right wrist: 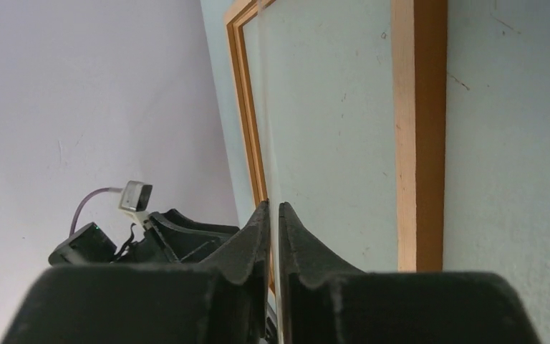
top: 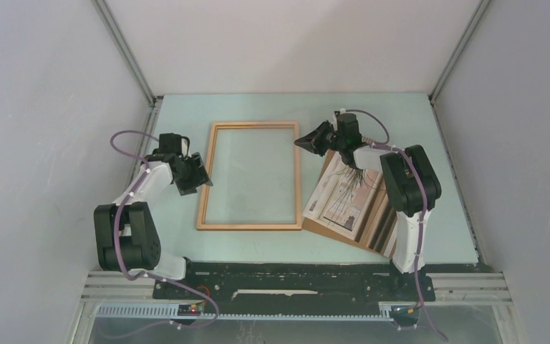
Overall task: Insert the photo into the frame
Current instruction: Place the photo frame item in the photo frame.
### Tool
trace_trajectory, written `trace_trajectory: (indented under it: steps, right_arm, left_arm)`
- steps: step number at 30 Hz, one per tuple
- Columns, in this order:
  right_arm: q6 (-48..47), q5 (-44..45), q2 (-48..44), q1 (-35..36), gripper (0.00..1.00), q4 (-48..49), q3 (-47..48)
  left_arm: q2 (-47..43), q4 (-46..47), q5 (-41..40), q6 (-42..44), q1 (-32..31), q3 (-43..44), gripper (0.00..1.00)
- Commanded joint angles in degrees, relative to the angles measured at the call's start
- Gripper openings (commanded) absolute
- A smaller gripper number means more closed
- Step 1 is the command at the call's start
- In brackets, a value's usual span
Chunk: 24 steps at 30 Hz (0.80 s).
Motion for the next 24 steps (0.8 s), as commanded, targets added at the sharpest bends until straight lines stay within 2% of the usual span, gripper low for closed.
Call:
trace_trajectory:
  steps: [1, 4, 7, 12, 16, 24]
  right_arm:
    - [-4.59, -0.47, 1.45, 0.47, 0.19, -2.52, 3.07]
    - [-8.21, -0.40, 0.54, 0.52, 0.31, -6.23, 3.09]
    - [-11.52, -2.14, 0.09, 0.55, 0.39, -9.52, 3.09]
    - [-14.04, -5.00, -1.44, 0.70, 0.40, -12.62, 1.79]
    - [-15.91, -4.62, -4.04, 0.25, 0.45, -14.41, 0.30]
    - [-16.10, -8.00, -7.36, -1.70, 0.50, -11.72, -4.37]
  left_arm:
    - [-0.18, 2.38, 3.22, -4.34, 0.30, 7.64, 0.69]
    - [5.43, 3.07, 2.79, -5.85, 0.78, 12.71, 0.75]
    - [10.92, 4.61, 4.26, -7.97, 1.97, 15.64, 0.77]
    - [13.74, 7.89, 4.26, -7.00, 2.76, 14.66, 0.81]
    - [16.45, 9.34, 6.52, -6.80, 3.91, 13.67, 0.82]
    - [19.34, 13.06, 11.98, -9.42, 4.14, 12.24, 0.83]
